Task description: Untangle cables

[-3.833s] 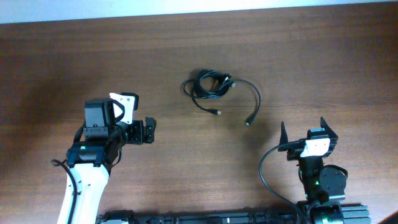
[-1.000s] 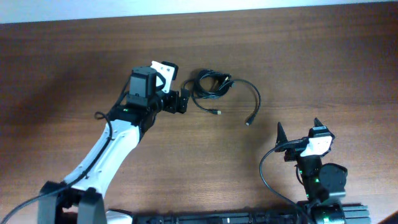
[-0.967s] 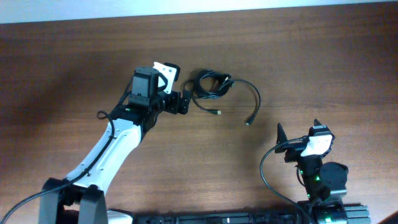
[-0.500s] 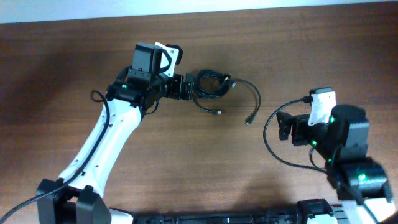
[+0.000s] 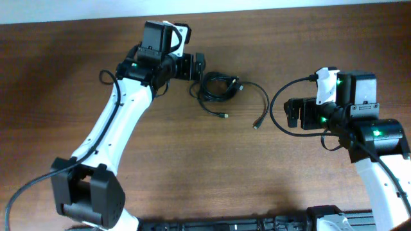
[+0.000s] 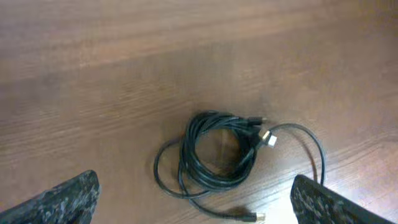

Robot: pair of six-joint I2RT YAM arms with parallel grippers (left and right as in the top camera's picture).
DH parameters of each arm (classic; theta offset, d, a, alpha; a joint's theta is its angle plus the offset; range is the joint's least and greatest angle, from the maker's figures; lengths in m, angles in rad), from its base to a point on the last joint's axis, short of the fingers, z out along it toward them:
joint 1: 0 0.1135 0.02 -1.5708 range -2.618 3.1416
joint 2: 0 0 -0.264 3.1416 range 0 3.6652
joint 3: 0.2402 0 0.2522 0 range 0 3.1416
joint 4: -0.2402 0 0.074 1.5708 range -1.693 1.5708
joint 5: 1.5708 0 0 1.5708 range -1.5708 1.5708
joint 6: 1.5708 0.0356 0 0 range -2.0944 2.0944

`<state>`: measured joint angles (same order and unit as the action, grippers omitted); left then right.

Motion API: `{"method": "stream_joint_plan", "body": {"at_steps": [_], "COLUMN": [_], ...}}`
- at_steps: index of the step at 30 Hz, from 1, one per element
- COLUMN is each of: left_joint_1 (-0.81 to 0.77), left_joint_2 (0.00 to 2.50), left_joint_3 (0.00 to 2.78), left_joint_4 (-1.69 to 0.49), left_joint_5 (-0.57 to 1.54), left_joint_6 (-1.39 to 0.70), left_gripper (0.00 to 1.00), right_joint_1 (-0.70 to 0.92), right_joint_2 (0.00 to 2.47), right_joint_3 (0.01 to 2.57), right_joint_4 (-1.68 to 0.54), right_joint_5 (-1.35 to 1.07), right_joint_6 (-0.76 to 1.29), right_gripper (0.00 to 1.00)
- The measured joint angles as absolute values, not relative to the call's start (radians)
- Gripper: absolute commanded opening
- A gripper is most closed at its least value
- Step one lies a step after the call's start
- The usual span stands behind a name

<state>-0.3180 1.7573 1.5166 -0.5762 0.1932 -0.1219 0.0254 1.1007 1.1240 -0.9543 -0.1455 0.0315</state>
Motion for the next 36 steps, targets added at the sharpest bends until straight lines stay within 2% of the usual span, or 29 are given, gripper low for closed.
{"method": "stream_joint_plan", "body": {"at_steps": [3, 8, 10, 14, 17, 21, 25, 28, 29, 31, 32, 36], "left_joint_1": [-0.321, -0.371, -0.400, -0.443, -0.446, -0.446, -0.446, -0.446, -0.446, -0.446, -0.446, -0.447], "left_joint_2": [1.829, 2.016, 2.067, 2.106, 2.127, 2.127, 2.127, 2.127, 2.127, 2.127, 2.127, 2.127], "left_joint_3": [1.525, 1.525, 1.524, 1.526, 1.528, 1.528, 1.528, 1.528, 1.529, 1.529, 1.529, 1.529], "left_joint_4": [-0.454, -0.414, -0.429, -0.497, -0.588, -0.630, -0.629, -0.629, -0.633, -0.645, -0.648, -0.655], "left_joint_5": [0.190, 0.190, 0.190, 0.189, 0.185, 0.186, 0.186, 0.192, 0.194, 0.199, 0.200, 0.207], "left_joint_6": [-0.122, -0.126, -0.127, -0.130, -0.133, -0.149, -0.167, -0.179, -0.178, -0.180, -0.179, -0.167], "left_gripper": [1.00, 0.88, 0.86, 0.73, 0.68, 0.69, 0.42, 0.30, 0.29, 0.15, 0.00, 0.00], "right_joint_1": [0.025, 0.025, 0.025, 0.025, 0.025, 0.025, 0.025, 0.025, 0.025, 0.025, 0.025, 0.025], "right_joint_2": [1.102, 1.102, 1.102, 1.102, 1.102, 1.102, 1.102, 1.102, 1.102, 1.102, 1.102, 1.118], "right_joint_3": [1.126, 1.126, 1.126, 1.126, 1.127, 1.127, 1.127, 1.127, 1.127, 1.127, 1.127, 1.127], "right_joint_4": [-0.950, -0.947, -0.947, -0.947, -0.946, -0.947, -0.947, -0.947, -0.947, -0.947, -0.947, -0.945], "right_joint_5": [-0.146, -0.149, -0.149, -0.149, -0.149, -0.149, -0.149, -0.149, -0.149, -0.149, -0.149, -0.149], "right_joint_6": [0.031, 0.031, 0.031, 0.031, 0.031, 0.031, 0.031, 0.031, 0.031, 0.031, 0.031, 0.031], "right_gripper": [0.98, 0.98, 0.98, 0.98, 0.98, 0.98, 0.99, 0.98, 0.98, 0.98, 0.98, 0.98]}}
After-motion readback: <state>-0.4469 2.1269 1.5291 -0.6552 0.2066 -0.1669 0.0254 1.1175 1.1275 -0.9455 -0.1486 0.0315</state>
